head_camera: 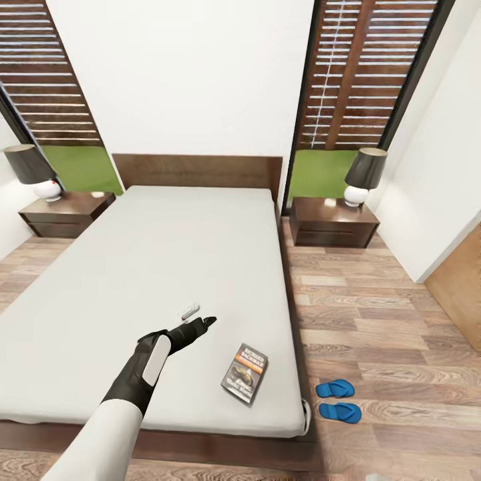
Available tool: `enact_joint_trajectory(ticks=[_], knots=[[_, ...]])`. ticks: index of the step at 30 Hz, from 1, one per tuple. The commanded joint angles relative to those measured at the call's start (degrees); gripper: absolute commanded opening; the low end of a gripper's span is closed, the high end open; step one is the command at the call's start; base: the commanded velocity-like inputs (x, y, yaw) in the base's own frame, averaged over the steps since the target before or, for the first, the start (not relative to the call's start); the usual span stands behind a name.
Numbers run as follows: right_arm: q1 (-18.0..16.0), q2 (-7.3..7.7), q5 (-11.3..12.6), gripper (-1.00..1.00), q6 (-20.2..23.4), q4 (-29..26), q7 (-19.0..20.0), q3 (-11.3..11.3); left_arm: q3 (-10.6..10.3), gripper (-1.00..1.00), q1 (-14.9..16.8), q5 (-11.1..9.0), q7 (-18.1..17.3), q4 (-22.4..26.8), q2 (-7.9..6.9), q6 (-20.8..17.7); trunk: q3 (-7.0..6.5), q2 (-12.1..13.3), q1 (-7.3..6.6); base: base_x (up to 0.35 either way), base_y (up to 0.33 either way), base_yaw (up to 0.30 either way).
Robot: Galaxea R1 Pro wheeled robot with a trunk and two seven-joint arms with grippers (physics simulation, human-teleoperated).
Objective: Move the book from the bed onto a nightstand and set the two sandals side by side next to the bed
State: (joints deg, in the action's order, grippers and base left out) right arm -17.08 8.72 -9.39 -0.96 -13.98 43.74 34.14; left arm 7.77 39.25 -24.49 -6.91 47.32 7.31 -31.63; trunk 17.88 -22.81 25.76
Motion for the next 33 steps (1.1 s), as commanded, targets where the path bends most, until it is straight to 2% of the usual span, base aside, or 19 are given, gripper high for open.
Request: enact_joint_trajectory(ticks=[1, 33], knots=[[-0.1, -0.02, -0.6, 1.00, -0.1, 0.0, 0.3, 0.5, 0.3, 1.00, 0.0, -0.1, -0.2, 0.1, 0.07, -0.5, 0.19, -0.1, 0.03, 0.000, 0.000, -0.119], [-0.1, -0.02, -0.6, 1.00, -0.2, 0.0, 0.1, 0.5, 0.7, 1.00, 0.0, -0.4, -0.2, 0.1, -0.06, -0.5, 2.98, -0.1, 0.03, 0.000, 0.000, -0.106]])
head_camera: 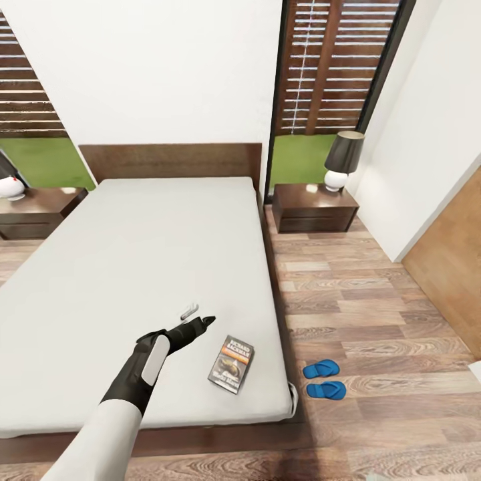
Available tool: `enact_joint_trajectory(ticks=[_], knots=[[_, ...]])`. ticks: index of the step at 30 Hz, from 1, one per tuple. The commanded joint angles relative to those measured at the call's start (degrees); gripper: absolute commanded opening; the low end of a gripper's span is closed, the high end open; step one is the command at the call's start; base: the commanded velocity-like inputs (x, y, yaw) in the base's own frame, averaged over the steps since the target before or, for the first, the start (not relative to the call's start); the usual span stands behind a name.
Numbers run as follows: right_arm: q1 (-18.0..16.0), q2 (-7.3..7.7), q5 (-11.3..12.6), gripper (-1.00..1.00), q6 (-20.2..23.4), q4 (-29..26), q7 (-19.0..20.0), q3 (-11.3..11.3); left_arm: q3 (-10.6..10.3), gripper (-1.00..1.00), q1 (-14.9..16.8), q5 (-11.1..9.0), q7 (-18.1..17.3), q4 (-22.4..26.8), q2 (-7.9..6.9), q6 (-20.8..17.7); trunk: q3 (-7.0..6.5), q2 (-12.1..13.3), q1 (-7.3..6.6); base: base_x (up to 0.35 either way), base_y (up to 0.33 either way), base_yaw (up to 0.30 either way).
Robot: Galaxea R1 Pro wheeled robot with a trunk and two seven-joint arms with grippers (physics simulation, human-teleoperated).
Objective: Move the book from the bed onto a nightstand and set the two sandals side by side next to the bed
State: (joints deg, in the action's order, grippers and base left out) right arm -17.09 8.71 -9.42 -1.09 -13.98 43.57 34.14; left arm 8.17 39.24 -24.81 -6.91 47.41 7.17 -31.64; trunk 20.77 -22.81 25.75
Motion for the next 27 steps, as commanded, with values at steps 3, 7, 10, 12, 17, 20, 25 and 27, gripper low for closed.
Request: enact_joint_trajectory(ticks=[3, 7, 10, 12, 17, 20, 25, 27], knots=[[-0.1, -0.01, -0.6, 1.00, -0.1, 0.0, 0.2, 0.5, 0.6, 1.00, 0.0, -1.3, -0.2, 0.0, 0.05, -0.4, 0.30, -0.1, 0.03, 0.000, 0.000, -0.008], [-0.1, -0.01, -0.6, 1.00, -0.1, 0.0, 0.2, 0.5, 0.7, 1.00, 0.0, -3.2, -0.2, 0.1, -0.23, -0.4, 0.63, -0.1, 0.03, 0.000, 0.000, -0.002], [-0.1, -0.01, -0.6, 1.00, -0.1, 0.0, 0.2, 0.5, 0.7, 1.00, 0.0, -3.5, -0.2, 0.1, -0.54, -0.4, 0.89, -0.1, 0.03, 0.000, 0.000, 0.000], [-0.1, -0.01, -0.6, 1.00, -0.1, 0.0, 0.2, 0.5, 0.7, 1.00, 0.0, -3.6, -0.2, 0.1, -0.65, -0.4, 1.07, -0.1, 0.03, 0.000, 0.000, 0.000], [-0.1, -0.01, -0.6, 1.00, -0.1, 0.0, 0.2, 0.5, 0.7, 1.00, 0.0, -3.7, -0.2, 0.1, -0.74, -0.4, 1.52, -0.1, 0.03, 0.000, 0.000, 0.000], [-0.1, -0.01, -0.6, 1.00, -0.1, 0.0, 0.2, 0.5, 0.7, 1.00, 0.0, -3.8, -0.2, 0.1, -0.81, -0.4, 1.79, -0.1, 0.03, 0.000, 0.000, 0.000], [-0.1, -0.01, -0.6, 1.00, -0.1, 0.0, 0.2, 0.5, 0.7, 1.00, 0.0, -3.8, -0.2, 0.1, -0.78, -0.4, 2.25, -0.1, 0.03, 0.000, 0.000, 0.000], [-0.1, -0.01, -0.6, 1.00, -0.1, 0.0, 0.2, 0.5, 0.7, 1.00, 0.0, -3.8, -0.2, 0.1, -0.80, -0.4, 2.43, -0.1, 0.03, 0.000, 0.000, 0.000]])
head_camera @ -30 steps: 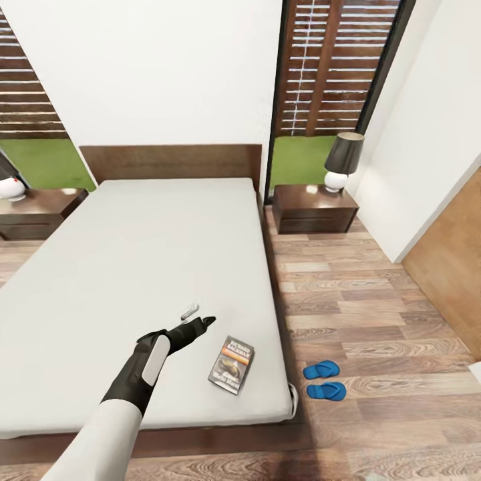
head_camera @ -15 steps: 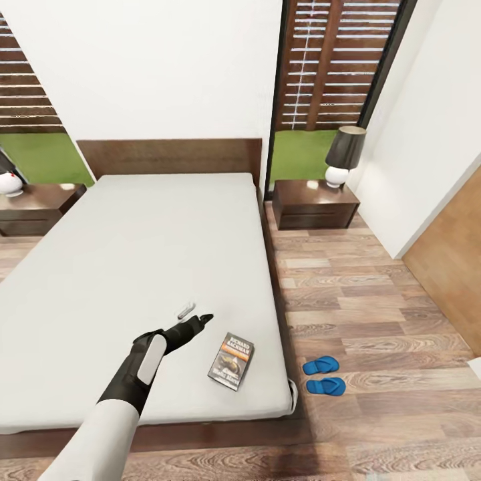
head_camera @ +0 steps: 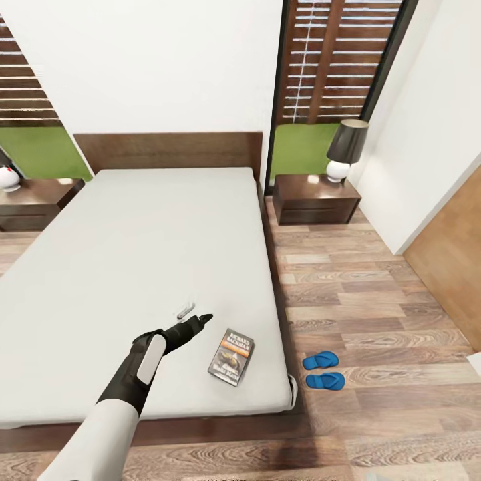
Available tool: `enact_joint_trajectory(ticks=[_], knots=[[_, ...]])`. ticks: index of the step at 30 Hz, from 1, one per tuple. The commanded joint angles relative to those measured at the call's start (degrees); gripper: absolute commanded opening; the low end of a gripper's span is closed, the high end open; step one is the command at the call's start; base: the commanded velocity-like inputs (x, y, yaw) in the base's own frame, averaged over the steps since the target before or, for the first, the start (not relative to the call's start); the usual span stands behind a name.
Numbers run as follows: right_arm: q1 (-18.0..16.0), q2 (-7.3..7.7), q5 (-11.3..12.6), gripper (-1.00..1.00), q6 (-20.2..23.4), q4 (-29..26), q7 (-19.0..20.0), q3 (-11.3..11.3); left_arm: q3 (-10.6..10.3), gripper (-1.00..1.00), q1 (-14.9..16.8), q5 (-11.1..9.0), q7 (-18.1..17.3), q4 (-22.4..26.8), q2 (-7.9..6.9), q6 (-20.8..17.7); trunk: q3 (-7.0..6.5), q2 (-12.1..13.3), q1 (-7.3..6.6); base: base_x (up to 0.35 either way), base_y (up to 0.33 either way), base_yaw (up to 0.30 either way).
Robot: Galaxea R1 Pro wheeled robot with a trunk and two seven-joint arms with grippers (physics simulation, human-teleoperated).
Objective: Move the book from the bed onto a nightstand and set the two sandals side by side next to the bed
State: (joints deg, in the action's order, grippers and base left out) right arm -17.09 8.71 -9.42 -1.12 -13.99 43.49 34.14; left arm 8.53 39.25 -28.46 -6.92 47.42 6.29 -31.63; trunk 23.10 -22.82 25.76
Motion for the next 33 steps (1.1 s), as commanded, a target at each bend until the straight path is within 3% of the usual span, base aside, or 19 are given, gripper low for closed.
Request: enact_joint_trajectory(ticks=[1, 33], knots=[[0.0, -0.01, -0.6, 1.00, -0.1, 0.0, 0.3, 0.5, 0.3, 1.00, 0.0, -0.1, -0.2, 0.0, 0.07, -0.5, 0.18, -0.1, 0.03, 0.000, 0.000, 0.000], [0.0, -0.01, -0.6, 1.00, -0.2, 0.0, 0.2, 0.5, 0.3, 1.00, 0.0, -0.1, -0.2, 0.0, 0.10, -0.5, 3.07, -0.1, 0.03, 0.000, 0.000, 0.000]])
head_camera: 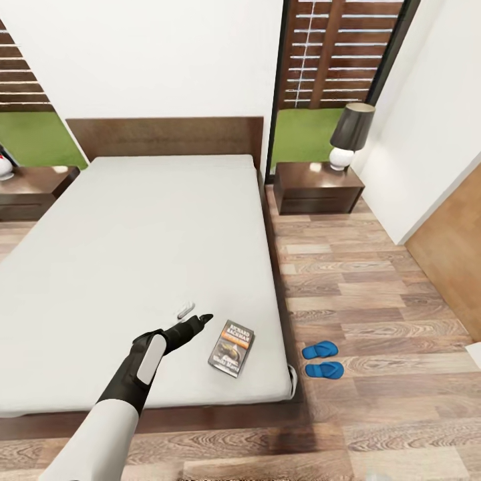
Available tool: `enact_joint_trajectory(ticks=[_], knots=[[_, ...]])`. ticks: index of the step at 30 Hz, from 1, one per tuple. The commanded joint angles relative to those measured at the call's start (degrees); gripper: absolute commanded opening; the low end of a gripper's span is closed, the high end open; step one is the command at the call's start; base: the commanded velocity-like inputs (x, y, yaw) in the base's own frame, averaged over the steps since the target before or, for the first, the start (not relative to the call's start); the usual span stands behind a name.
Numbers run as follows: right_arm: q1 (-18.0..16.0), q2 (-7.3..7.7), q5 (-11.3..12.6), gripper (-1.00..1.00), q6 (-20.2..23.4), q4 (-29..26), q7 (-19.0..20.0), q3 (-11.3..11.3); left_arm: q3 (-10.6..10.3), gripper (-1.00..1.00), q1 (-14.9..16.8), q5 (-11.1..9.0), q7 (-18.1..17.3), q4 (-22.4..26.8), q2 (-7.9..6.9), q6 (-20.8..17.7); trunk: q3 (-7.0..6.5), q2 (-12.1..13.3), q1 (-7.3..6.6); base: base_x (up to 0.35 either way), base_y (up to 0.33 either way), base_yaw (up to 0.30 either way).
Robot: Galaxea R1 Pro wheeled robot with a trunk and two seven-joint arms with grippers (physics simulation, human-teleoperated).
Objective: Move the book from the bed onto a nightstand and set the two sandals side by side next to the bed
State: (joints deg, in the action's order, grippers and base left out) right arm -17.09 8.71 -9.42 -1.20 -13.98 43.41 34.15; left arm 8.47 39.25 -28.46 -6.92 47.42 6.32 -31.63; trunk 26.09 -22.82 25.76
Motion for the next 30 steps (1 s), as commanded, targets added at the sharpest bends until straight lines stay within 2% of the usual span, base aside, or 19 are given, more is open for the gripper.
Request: enact_joint_trajectory(ticks=[1, 30], knots=[[0.0, -0.01, -0.6, 1.00, -0.1, 0.0, 0.3, 0.5, 0.3, 1.00, 0.0, -0.1, -0.2, 0.0, 0.09, -0.5, 0.18, -0.1, 0.03, 0.000, 0.000, 0.000], [0.0, -0.01, -0.6, 1.00, -0.1, 0.0, 0.3, 0.5, 0.3, 1.00, 0.0, -0.1, -0.2, 0.0, 0.09, -0.5, 2.79, -0.1, 0.03, 0.000, 0.000, 0.000]])
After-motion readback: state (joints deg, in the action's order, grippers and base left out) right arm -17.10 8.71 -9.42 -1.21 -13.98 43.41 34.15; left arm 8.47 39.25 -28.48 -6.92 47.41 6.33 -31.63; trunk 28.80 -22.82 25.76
